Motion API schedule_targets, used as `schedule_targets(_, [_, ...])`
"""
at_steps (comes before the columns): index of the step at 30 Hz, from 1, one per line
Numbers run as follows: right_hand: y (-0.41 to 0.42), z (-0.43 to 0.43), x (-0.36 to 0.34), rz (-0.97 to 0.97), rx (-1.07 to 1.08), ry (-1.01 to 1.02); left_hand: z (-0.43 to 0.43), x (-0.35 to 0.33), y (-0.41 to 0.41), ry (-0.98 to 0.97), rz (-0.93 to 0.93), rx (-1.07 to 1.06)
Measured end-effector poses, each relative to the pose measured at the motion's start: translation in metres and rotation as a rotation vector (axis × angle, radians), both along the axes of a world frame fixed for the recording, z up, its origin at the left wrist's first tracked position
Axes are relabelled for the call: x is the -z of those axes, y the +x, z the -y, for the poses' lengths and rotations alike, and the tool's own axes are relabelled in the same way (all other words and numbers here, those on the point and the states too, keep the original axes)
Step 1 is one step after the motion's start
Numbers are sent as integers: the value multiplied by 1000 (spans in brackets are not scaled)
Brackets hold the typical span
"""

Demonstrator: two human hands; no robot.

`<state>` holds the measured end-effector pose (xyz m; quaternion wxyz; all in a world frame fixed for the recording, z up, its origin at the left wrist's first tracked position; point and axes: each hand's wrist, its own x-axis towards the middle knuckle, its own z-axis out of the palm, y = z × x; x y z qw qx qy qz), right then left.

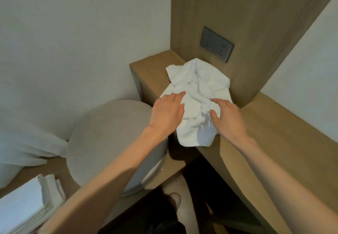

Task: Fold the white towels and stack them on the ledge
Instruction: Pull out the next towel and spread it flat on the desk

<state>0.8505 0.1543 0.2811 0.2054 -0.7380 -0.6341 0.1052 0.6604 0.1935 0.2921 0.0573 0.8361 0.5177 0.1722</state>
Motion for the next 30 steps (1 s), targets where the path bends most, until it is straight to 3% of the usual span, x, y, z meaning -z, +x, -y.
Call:
schedule_targets(9, [69, -76, 43, -200, 270, -147, -110, 51, 72, -156, -22, 194])
schedule_targets(14, [62, -105, 62, -570, 224, -292, -167, 87, 97, -238, -252, 304])
schedule_targets(17, [57, -115, 79, -540, 273, -303, -186, 104, 104, -234, -343, 343])
schedule_targets(23, [61, -118, 85, -622, 328, -291, -197, 97, 120, -125, -293, 323])
schedule_targets(30, [76, -103, 16, -461, 262, -36, -182, 45, 111, -274, 162, 420])
